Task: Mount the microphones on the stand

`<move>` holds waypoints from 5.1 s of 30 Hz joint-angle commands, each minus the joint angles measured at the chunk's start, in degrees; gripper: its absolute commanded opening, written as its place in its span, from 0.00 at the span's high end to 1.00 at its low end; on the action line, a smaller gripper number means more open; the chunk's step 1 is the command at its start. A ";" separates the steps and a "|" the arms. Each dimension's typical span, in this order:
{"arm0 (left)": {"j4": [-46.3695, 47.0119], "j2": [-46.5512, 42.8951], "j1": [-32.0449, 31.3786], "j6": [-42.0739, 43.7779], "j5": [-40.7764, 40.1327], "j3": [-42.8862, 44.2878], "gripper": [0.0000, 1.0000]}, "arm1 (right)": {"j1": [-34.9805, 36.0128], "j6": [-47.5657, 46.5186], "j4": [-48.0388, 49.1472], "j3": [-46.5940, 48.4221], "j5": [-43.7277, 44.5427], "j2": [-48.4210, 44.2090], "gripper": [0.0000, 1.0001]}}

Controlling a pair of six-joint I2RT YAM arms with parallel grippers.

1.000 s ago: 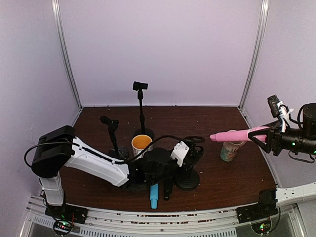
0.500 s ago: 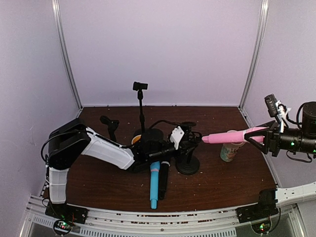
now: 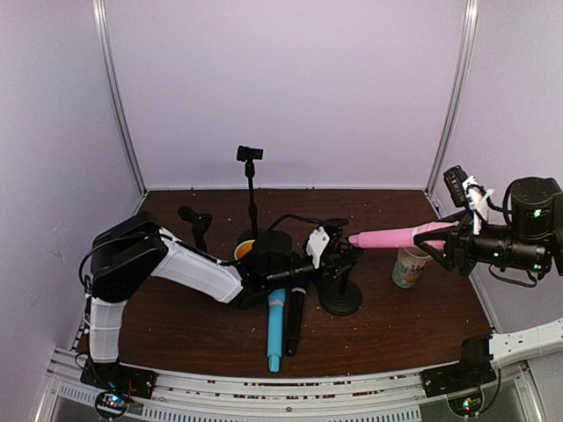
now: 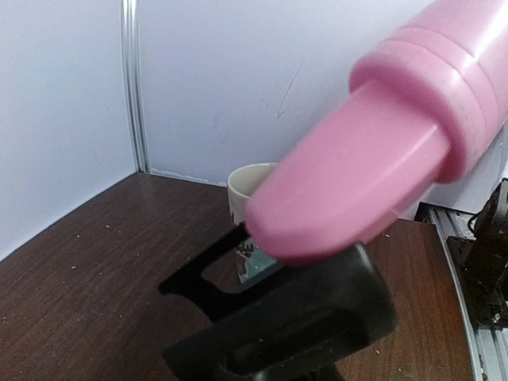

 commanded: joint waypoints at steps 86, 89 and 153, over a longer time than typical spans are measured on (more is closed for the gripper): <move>5.94 0.71 -1.44 0.17 2.82 0.65 1.00 | 1.36 2.83 -2.13 2.81 6.92 17.72 1.00; 5.73 0.63 -1.93 0.47 2.69 0.73 1.00 | 2.19 -3.56 -1.81 3.41 4.24 17.74 1.00; 5.88 6.40 -2.92 -1.36 -11.71 7.74 0.79 | 1.60 1.22 -4.79 6.48 10.38 21.52 1.00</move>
